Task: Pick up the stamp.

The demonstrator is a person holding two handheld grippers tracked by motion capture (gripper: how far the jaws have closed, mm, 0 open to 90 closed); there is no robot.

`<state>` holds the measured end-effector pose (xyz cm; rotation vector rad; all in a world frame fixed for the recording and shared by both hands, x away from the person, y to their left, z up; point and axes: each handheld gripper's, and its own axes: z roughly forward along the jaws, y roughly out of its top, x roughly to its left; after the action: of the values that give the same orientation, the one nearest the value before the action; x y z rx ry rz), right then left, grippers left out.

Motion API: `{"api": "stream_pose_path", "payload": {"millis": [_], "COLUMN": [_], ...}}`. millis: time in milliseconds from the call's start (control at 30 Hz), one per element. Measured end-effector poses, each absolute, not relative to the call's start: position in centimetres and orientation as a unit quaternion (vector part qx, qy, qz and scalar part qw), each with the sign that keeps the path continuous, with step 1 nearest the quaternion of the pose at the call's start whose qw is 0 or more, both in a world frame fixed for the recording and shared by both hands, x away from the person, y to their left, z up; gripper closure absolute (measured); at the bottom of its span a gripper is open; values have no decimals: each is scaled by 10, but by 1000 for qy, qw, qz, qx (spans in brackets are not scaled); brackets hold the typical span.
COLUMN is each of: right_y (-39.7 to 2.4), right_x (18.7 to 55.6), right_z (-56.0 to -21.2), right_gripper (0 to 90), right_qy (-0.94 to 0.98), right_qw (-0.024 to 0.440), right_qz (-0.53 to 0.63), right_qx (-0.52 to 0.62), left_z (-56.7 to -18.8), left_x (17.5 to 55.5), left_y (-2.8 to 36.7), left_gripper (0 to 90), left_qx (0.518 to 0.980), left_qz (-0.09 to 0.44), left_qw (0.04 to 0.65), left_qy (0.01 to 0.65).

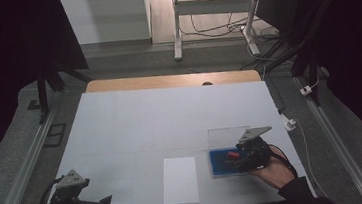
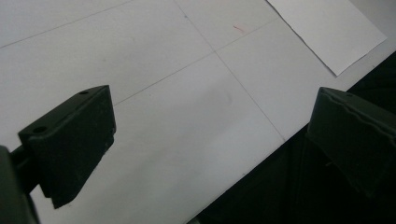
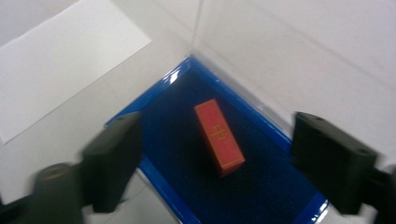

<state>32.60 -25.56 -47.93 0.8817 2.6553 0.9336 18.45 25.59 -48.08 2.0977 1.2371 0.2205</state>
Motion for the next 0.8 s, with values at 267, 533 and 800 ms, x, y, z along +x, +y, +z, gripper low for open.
{"api": "stream_pose_path", "payload": {"millis": [267, 533, 800], "right_y": [-258, -256, -255], "right_x": [331, 333, 334], "right_z": [-477, -477, -476], "right_gripper": [544, 714, 799], "right_qy": [903, 909, 911], "right_qw": [79, 75, 80], "right_qz": [319, 317, 312], "right_qx": [278, 259, 258], "left_z": [-481, -481, -481], "left_x": [185, 185, 185], "left_y": [256, 256, 256], "left_gripper": [16, 16, 16], "left_qx": [807, 807, 806], "left_qz": [85, 85, 84], "left_qw": [340, 339, 339], "left_qy": [476, 477, 478]}}
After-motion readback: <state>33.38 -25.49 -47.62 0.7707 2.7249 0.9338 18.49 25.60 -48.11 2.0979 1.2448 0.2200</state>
